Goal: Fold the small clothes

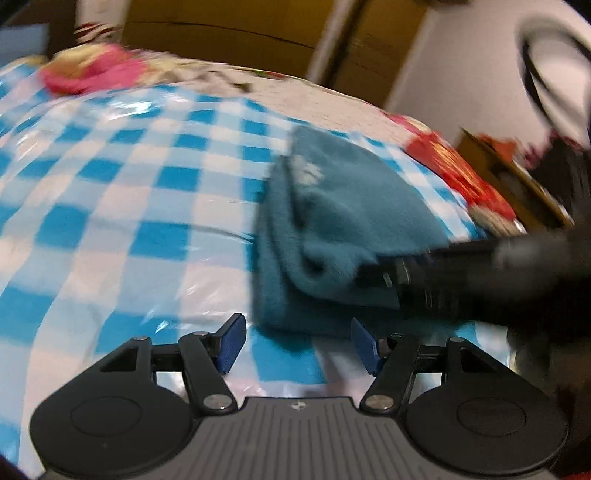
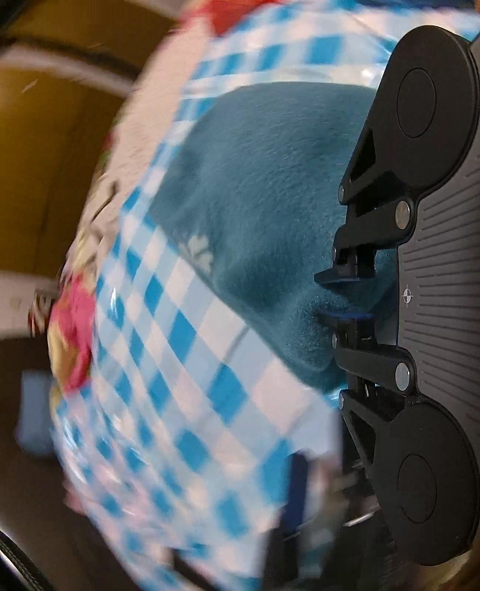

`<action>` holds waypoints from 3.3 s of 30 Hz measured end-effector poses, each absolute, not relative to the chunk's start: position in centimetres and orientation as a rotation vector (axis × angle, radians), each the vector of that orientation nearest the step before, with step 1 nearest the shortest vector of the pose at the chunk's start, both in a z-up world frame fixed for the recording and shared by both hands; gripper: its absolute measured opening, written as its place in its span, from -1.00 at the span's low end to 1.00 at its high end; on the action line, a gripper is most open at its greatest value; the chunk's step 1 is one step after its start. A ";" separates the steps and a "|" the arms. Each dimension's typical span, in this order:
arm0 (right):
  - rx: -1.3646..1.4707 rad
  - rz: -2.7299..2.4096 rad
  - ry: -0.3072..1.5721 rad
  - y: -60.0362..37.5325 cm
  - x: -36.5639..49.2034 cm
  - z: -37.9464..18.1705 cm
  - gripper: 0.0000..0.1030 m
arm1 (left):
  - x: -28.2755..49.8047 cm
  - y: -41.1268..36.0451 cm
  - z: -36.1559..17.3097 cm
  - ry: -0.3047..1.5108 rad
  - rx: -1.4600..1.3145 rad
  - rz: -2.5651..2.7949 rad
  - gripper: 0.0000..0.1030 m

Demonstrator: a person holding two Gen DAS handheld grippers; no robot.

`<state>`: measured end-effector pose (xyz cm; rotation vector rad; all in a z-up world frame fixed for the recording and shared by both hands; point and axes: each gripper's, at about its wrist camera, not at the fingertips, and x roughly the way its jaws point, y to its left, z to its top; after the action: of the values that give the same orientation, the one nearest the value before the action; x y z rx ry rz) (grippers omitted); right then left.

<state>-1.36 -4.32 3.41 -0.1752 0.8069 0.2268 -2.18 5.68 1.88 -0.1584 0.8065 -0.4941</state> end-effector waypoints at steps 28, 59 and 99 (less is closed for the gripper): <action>-0.223 0.480 0.776 -4.0 1.2 2.7 -0.58 | 0.8 6.4 3.0 0.788 0.038 -0.673 0.30; -0.093 0.473 0.779 -2.8 3.4 0.5 -0.60 | 12.5 8.7 4.5 0.572 -0.089 -0.449 0.07; 0.229 0.257 0.773 -15.4 -5.2 -0.1 -0.50 | 3.5 0.1 2.7 0.799 0.130 -0.284 0.42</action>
<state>-5.18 -15.38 -0.10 0.2288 0.7730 0.2573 3.48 0.10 2.67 0.1302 0.7986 -0.2843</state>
